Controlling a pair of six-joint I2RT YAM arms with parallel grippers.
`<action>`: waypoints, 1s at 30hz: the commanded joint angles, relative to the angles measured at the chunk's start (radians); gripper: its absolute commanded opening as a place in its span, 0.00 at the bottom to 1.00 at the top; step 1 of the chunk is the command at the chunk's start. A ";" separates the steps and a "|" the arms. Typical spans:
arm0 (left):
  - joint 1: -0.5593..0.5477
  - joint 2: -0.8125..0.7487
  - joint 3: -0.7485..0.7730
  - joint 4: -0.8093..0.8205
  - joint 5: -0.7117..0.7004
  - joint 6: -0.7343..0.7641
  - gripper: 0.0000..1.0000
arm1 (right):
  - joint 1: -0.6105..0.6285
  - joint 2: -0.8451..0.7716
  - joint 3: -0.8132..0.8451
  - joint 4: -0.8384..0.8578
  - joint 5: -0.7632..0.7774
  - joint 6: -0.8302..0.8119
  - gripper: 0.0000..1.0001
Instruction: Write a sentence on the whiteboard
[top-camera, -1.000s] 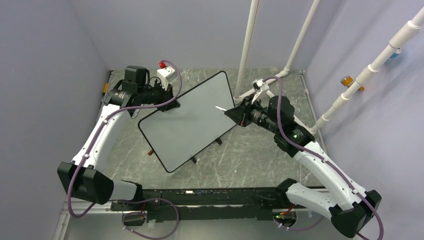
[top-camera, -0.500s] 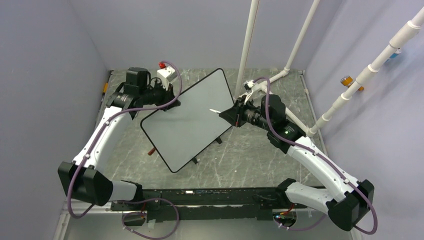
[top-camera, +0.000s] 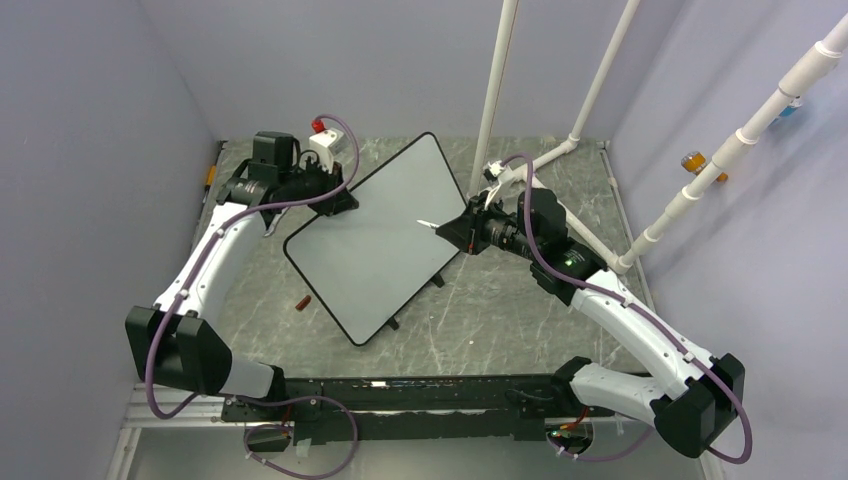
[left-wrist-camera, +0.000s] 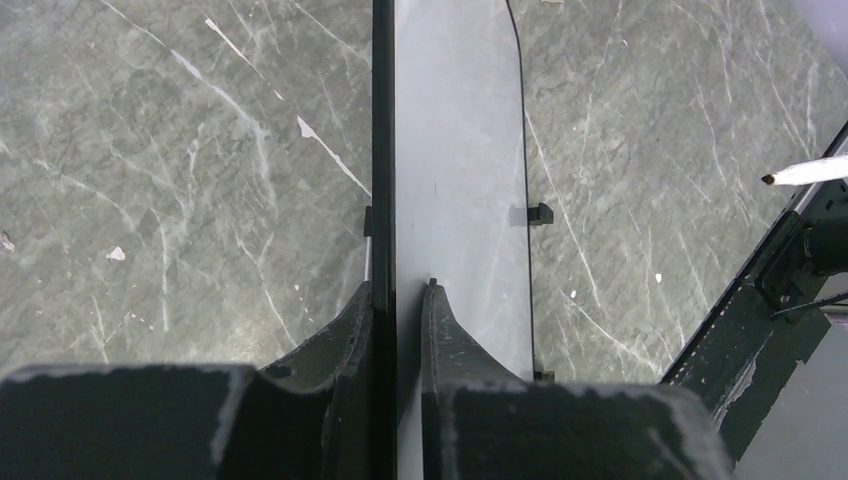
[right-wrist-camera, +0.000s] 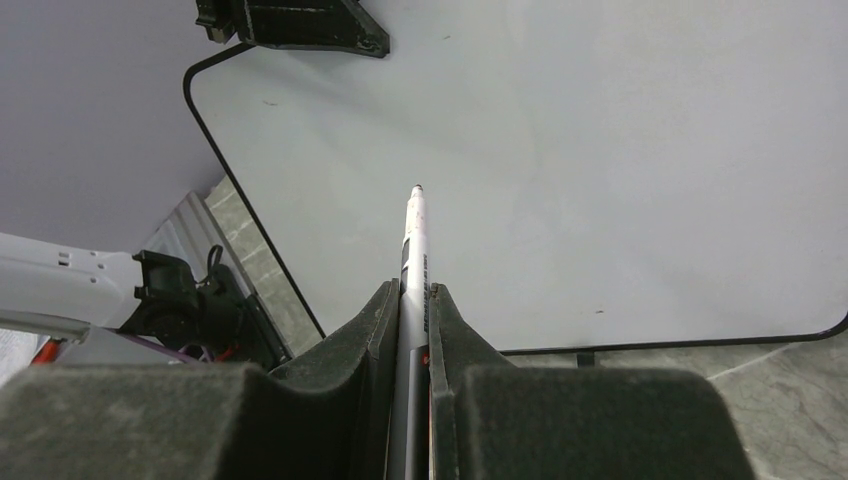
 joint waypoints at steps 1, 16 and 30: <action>-0.007 -0.019 -0.079 -0.120 -0.175 0.122 0.00 | 0.007 -0.007 0.029 0.071 -0.036 -0.027 0.00; -0.027 -0.049 -0.138 -0.044 -0.217 0.177 0.00 | 0.257 0.126 0.143 0.111 0.071 -0.150 0.00; -0.029 -0.026 -0.107 -0.068 -0.243 0.138 0.00 | 0.425 0.348 0.305 0.162 0.173 -0.166 0.00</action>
